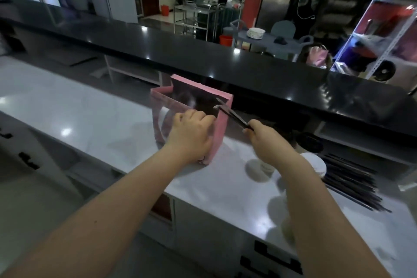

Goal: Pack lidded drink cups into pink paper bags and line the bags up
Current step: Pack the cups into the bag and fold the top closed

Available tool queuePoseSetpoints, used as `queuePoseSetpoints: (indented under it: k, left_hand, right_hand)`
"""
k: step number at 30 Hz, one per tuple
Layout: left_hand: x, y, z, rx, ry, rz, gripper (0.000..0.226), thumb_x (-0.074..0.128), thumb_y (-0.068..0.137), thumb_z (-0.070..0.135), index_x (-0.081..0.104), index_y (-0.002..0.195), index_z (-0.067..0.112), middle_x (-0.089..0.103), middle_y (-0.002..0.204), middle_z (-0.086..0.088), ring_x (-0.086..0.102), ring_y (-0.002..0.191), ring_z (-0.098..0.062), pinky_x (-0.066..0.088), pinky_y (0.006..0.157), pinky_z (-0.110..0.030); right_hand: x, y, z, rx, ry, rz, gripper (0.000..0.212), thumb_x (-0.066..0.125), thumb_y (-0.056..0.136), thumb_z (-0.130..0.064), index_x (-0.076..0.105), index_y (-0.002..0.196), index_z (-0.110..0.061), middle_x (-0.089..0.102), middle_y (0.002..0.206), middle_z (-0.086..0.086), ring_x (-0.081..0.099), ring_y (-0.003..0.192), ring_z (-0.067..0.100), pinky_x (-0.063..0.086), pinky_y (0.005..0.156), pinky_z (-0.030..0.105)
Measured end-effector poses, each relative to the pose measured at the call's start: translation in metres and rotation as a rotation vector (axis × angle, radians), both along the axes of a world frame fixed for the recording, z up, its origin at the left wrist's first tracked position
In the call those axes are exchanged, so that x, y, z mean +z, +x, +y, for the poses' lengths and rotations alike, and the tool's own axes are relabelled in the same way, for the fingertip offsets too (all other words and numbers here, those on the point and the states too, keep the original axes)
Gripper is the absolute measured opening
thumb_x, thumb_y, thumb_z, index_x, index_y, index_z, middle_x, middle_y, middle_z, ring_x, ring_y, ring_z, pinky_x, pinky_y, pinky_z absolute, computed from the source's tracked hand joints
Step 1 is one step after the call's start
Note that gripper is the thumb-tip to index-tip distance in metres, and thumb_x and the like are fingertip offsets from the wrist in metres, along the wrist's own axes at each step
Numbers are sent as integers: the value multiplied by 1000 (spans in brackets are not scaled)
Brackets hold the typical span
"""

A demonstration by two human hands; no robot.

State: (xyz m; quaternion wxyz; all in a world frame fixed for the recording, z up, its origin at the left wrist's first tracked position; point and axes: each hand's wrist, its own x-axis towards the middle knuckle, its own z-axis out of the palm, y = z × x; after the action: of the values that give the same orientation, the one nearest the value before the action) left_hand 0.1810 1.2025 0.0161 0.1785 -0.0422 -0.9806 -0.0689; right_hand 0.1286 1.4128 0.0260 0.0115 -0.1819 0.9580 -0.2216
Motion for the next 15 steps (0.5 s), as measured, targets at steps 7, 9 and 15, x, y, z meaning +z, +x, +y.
queuePoseSetpoints:
  k: [7,9,15]
  left_hand:
    - [3,-5,-92,84,105,49,45,56,86,42,55,128,25,57,128,3,46,122,-23,32,100,-41]
    - [5,-19,-112,110,133,57,44,57,87,40,55,129,26,56,131,3,44,125,-22,30,102,-41]
    - [14,-78,-147,120,132,28,44,57,88,48,57,130,33,57,129,9,43,126,-18,32,103,-41]
  right_hand:
    - [28,-15,-68,7,-194,8,14,47,100,-34,45,86,-35,55,80,-18,52,72,1,35,55,23]
    - [38,-27,-81,10,-259,23,18,48,100,-33,45,82,-36,56,76,-16,53,68,0,35,55,23]
    - [54,-78,-127,110,-422,11,19,46,100,-35,47,83,-30,55,73,-2,47,61,12,39,56,29]
